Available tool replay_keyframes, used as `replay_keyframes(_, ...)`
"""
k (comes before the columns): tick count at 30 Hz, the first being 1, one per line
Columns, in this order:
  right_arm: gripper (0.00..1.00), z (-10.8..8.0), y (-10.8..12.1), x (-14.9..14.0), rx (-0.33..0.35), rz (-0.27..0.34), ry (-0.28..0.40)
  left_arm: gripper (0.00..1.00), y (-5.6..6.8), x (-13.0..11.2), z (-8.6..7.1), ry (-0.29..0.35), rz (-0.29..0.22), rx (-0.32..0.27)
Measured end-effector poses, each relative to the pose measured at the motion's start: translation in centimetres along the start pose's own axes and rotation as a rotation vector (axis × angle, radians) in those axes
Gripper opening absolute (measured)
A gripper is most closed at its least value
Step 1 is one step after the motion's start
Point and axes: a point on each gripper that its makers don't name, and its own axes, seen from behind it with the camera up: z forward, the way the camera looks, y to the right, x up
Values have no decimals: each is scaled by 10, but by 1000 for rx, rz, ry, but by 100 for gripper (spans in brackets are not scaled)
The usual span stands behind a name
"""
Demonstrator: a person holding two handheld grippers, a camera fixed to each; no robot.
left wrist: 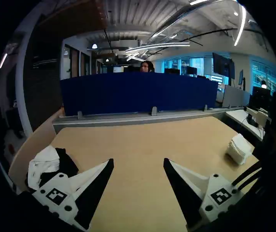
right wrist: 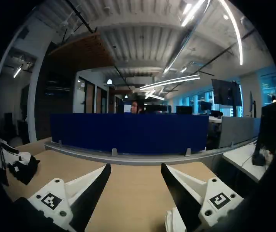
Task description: Fold towel
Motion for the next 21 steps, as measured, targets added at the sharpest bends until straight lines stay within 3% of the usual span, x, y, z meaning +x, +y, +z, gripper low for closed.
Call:
replay_keyframes(11,100,3,-20,-5,16,59,-30,95,-25,33,3,126,-10,70)
replay_keyframes(21,100,6,-47,-15,60,13,-68,95,-33,35,9,197,-4,116)
